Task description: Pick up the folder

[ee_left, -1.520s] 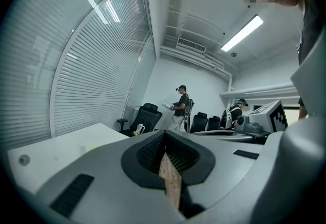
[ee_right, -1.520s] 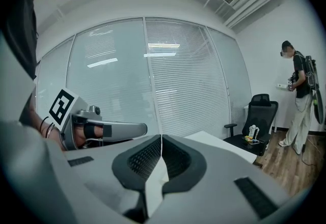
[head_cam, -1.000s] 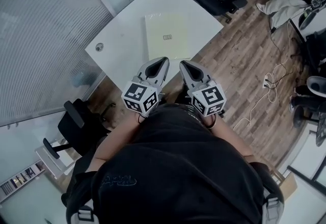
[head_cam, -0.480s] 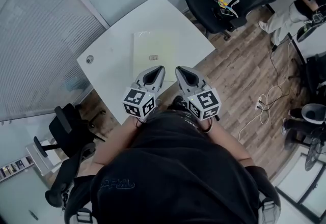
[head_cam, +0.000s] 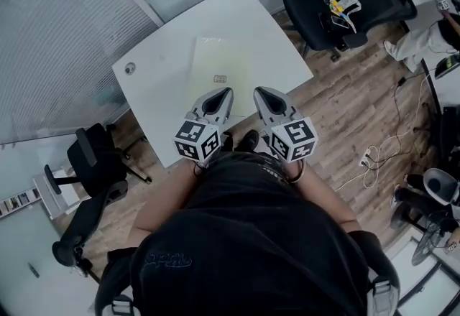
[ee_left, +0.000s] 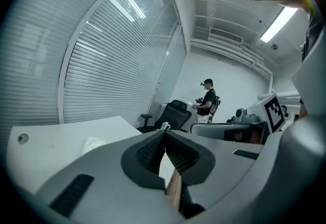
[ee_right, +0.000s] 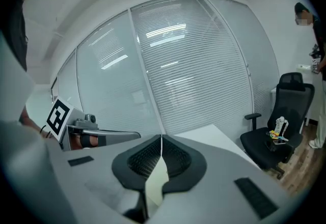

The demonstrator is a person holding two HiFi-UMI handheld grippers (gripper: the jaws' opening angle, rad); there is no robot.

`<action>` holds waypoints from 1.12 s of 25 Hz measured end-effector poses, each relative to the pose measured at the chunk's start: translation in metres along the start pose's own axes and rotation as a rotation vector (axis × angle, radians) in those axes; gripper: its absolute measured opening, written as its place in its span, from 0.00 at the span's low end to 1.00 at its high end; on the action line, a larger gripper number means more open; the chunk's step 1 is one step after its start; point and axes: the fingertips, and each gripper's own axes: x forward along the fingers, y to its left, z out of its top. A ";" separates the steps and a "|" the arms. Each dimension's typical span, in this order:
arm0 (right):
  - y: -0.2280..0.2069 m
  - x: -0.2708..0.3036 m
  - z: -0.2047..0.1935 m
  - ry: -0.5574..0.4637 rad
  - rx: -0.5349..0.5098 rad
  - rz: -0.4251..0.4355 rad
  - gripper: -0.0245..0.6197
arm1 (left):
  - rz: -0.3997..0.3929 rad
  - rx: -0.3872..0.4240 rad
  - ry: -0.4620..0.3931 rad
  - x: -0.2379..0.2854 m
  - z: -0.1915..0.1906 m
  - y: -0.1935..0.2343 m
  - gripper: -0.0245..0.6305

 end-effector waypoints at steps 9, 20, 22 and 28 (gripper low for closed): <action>-0.011 0.050 -0.026 0.101 0.071 0.038 0.07 | 0.062 -0.048 0.083 0.008 -0.010 0.062 0.06; -0.034 0.091 -0.055 0.195 0.151 0.010 0.08 | 0.060 -0.106 0.189 0.030 -0.033 0.124 0.07; -0.037 0.099 -0.069 0.234 0.176 0.017 0.08 | 0.061 -0.141 0.214 0.033 -0.042 0.135 0.09; -0.054 0.120 -0.101 0.312 0.255 0.021 0.24 | 0.075 -0.164 0.283 0.042 -0.063 0.159 0.18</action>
